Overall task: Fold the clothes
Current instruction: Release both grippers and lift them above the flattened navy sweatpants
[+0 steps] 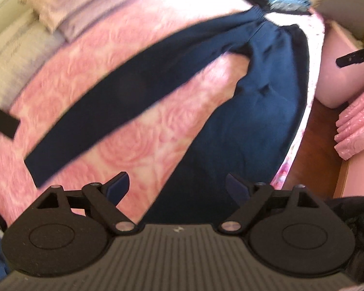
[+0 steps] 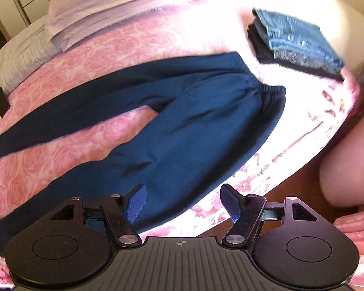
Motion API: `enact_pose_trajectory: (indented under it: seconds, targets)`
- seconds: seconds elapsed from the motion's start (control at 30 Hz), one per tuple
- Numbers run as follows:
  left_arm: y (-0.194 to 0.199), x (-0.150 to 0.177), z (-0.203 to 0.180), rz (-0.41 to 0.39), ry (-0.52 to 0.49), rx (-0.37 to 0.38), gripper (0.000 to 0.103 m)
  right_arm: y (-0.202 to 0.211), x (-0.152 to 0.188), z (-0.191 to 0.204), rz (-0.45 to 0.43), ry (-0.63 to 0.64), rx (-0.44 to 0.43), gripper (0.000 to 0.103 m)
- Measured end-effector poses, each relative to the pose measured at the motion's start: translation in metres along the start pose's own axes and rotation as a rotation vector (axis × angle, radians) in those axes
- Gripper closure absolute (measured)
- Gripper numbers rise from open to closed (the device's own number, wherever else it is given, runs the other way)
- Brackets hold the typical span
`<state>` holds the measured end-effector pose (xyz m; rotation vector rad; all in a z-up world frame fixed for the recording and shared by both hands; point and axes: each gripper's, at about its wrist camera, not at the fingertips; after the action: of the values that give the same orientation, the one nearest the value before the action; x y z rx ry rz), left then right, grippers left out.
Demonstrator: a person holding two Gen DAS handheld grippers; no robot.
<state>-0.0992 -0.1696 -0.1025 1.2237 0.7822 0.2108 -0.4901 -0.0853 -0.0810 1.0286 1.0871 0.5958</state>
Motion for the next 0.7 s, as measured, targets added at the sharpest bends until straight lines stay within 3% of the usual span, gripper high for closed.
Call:
enact_pose_trajectory:
  seconds: [0.17,0.37,0.53,0.7]
  targets:
    - [0.028,0.041,0.004,-0.058,-0.066,-0.003,0.018,0.037,0.055,0.056,-0.059,0.014,0.071,0.032]
    - [0.058,0.105,0.02,-0.044,-0.027,-0.001,0.017,0.06,0.129,0.124,-0.046,0.031,0.073,0.032]
    - [0.077,0.148,0.029,-0.03,0.03,-0.006,0.017,0.072,0.156,0.158,-0.053,0.075,0.064,0.032]
    - [0.083,0.16,0.027,-0.034,0.043,-0.026,0.017,0.075,0.161,0.165,-0.064,0.106,0.075,0.032]
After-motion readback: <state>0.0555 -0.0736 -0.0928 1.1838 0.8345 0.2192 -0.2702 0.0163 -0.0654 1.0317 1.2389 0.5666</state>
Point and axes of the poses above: each gripper's, at about its wrist camera, not at the fingertips, and y roughly against the way its jaws point, z to its left, x to its underside, and after that the axes turned 9 degrees about -y, right-handed
